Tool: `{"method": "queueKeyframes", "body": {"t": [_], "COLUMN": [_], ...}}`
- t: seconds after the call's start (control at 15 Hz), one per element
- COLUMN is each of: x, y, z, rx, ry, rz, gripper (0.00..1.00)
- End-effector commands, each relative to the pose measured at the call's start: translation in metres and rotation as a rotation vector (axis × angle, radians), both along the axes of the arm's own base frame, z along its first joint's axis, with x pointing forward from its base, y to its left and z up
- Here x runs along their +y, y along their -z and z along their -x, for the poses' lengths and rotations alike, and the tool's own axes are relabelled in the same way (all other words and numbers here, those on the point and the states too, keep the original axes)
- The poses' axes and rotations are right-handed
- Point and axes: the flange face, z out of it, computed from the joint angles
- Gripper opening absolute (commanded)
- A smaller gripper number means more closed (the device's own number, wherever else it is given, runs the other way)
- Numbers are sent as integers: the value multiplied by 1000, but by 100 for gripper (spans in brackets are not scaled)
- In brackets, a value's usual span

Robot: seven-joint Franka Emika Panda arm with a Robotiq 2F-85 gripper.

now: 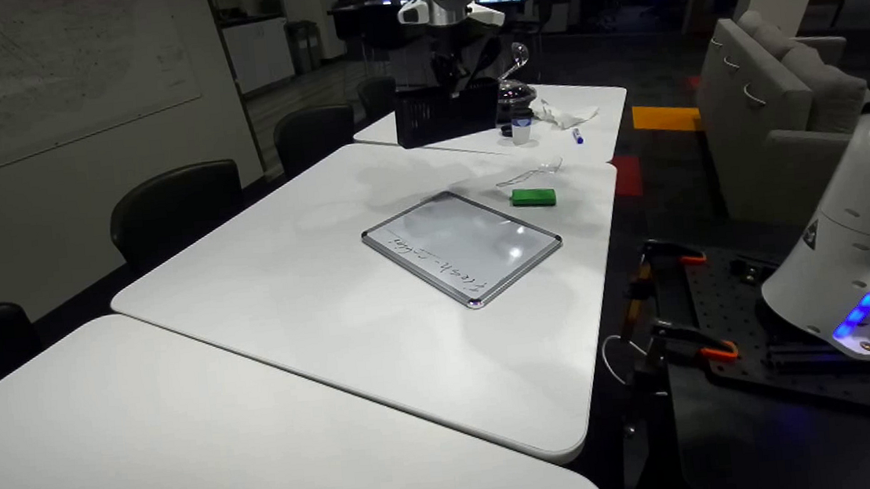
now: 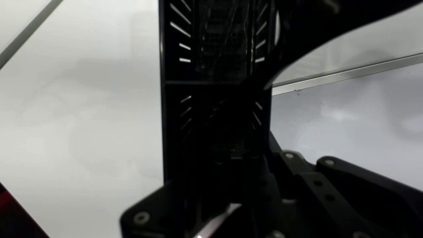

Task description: Move the black cutlery box to the left side of the table

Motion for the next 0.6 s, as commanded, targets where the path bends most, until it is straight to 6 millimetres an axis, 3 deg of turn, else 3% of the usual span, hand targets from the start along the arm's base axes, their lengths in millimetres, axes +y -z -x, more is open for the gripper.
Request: {"method": "queueKeyframes", "body": {"t": [0.0, 0.07, 0.13, 0.33, 0.53], "x": [26, 30, 15, 25, 27], "y": [-21, -20, -6, -8, -8], "z": [46, 57, 26, 48, 50], "rx": [-11, -7, 7, 18, 18], "ry": [-117, -136, -83, -104, -106], "rz": [22, 18, -2, -8, -10], "gripper": [1, 1, 5, 5, 1]}}
